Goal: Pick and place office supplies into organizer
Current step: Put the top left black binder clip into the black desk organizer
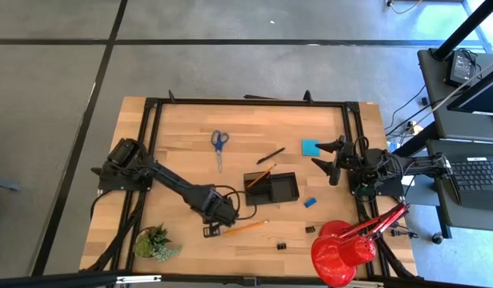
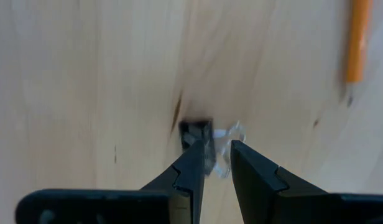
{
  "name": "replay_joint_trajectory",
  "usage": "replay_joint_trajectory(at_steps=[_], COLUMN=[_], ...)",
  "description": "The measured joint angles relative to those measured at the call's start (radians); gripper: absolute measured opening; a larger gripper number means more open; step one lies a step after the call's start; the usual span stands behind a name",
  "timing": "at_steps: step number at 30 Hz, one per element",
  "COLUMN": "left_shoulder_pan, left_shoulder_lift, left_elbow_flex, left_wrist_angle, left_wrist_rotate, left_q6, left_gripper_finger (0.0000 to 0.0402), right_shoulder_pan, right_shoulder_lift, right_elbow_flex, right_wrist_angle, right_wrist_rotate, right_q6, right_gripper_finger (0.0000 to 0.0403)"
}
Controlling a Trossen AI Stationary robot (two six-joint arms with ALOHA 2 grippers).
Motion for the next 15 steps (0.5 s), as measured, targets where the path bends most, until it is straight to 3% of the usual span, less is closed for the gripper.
replay_joint_trajectory(at_steps=[15], left_shoulder_pan=[-0.001], left_shoulder_lift=[0.003], left_elbow_flex=[0.0], left_wrist_angle=[-0.048], left_wrist_rotate=[-0.061], left_q6=[-0.011], left_gripper_finger=[0.0069], right_shoulder_pan=[0.0], right_shoulder_lift=[0.0], right_elbow_flex=[0.0], right_wrist_angle=[0.0], right_wrist_rotate=[0.0], right_q6=[-0.003], right_gripper_finger=[0.031])
